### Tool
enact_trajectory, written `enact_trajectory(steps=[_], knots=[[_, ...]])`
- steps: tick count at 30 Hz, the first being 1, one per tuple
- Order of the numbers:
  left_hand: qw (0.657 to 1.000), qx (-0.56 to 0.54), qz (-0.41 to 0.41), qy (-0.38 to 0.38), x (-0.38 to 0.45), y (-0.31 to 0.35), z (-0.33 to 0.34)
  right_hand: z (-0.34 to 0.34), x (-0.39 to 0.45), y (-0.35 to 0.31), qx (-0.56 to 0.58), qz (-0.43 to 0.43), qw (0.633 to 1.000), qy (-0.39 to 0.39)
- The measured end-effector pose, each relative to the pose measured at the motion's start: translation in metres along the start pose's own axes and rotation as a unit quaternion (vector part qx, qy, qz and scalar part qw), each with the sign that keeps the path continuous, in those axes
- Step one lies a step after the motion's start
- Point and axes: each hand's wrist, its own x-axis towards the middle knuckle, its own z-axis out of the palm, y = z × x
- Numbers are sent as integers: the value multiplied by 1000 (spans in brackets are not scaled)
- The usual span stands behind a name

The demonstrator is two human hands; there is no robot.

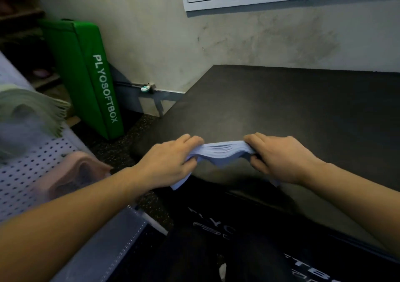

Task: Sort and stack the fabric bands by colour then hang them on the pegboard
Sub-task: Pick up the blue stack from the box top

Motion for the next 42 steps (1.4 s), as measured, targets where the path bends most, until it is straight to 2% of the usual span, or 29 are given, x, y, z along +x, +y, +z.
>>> enact_trajectory(steps=[5, 10, 16, 24, 32, 42], knots=[[991, 25, -110, 69, -80, -39, -47, -11, 56, -73, 52, -63, 995, 58], [978, 71, -147, 127, -178, -65, -71, -19, 92, -161, 118, -156, 979, 61], [942, 60, -288, 161, -294, -92, -66, -3, 106, -270, 162, -244, 954, 65], [909, 79, -361, 195, -415, -129, -36, 32, 122, -406, 235, -278, 929, 71], [870, 106, -411, 252, -456, -185, -3, 71, 163, -481, 257, -308, 914, 60], [856, 129, -405, 294, -451, -220, 36, 121, 176, -493, 295, -307, 904, 41]])
